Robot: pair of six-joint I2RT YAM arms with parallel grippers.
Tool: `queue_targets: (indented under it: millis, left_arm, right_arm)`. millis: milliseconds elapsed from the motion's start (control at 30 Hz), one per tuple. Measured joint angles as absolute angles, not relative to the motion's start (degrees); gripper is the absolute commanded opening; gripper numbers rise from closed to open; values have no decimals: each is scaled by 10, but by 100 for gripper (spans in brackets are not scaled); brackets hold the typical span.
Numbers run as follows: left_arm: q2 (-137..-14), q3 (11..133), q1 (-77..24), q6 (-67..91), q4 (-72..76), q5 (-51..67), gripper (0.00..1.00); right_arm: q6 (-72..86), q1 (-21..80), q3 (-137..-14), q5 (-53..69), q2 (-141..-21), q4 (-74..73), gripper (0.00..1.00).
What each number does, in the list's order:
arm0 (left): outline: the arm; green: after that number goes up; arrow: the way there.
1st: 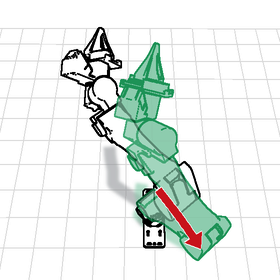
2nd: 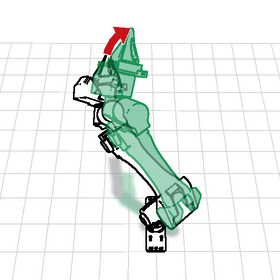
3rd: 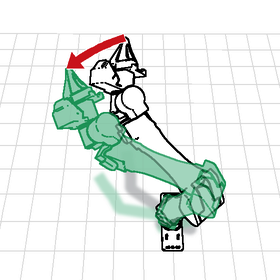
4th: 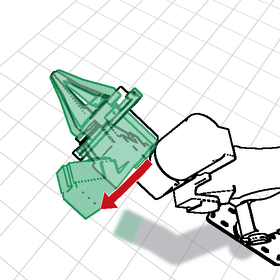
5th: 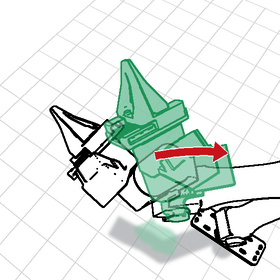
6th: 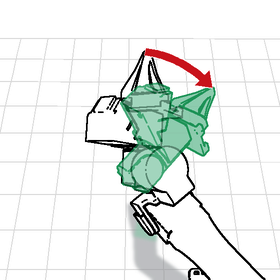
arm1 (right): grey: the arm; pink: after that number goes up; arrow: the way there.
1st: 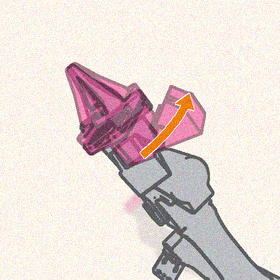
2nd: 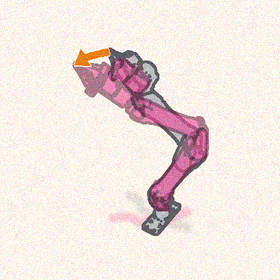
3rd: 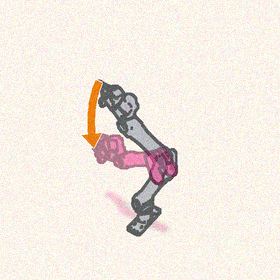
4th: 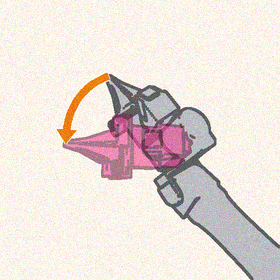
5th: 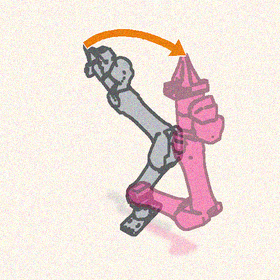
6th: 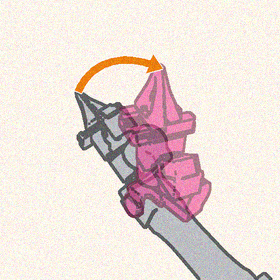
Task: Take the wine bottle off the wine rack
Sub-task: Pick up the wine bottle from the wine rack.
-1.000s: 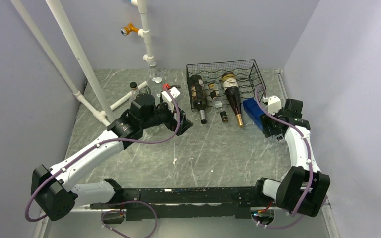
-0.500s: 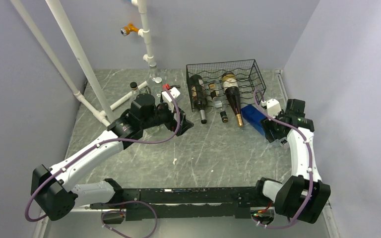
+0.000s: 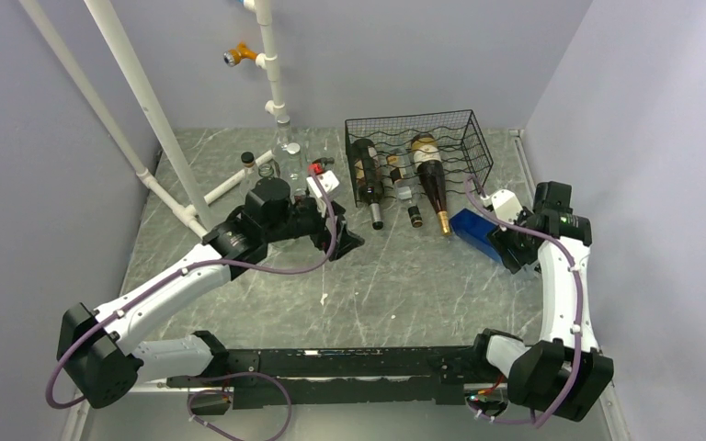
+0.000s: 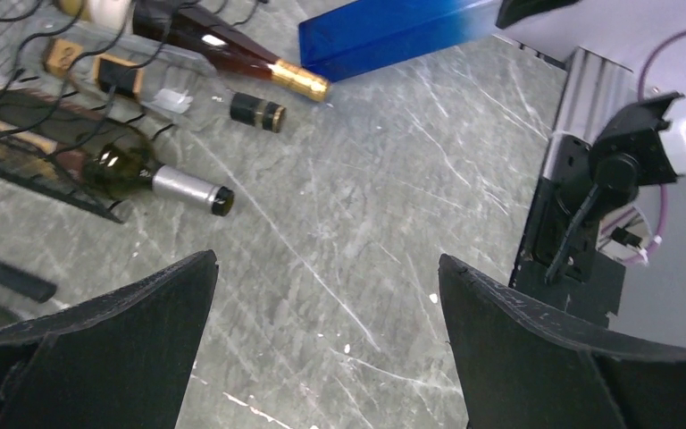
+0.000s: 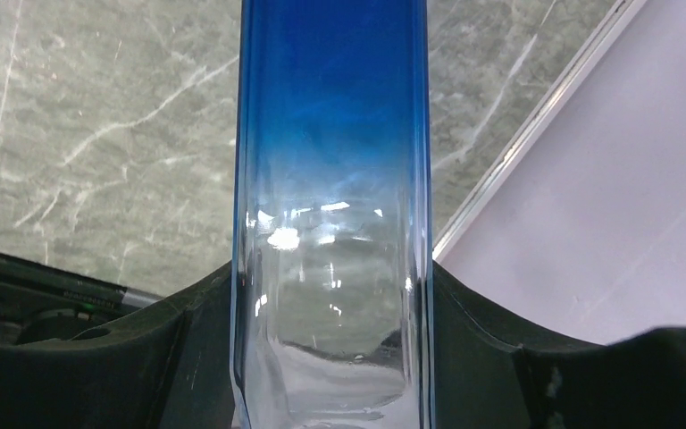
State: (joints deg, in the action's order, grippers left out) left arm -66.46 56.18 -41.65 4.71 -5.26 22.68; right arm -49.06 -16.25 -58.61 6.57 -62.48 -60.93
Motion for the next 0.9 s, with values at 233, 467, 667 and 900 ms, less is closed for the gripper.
queue_targets:
  millis: [233,467,667,900]
  left_arm:
    - [-665,505,-449,-6,12,292,99]
    - [-668,424,-488,-71,116,356,99]
    - [-703,418,-503,-95,193,363,99]
    - [-802,446,-559,-119,273,331,99]
  right_arm:
    - [-551,-163,-611,55,-600,-675,0]
    - [-666,-162,-622,64,-575,-744,0]
    - [-743,-156,-625,88,-569,-781,0]
    - [-802,-133,-632,130,-571,-814,0]
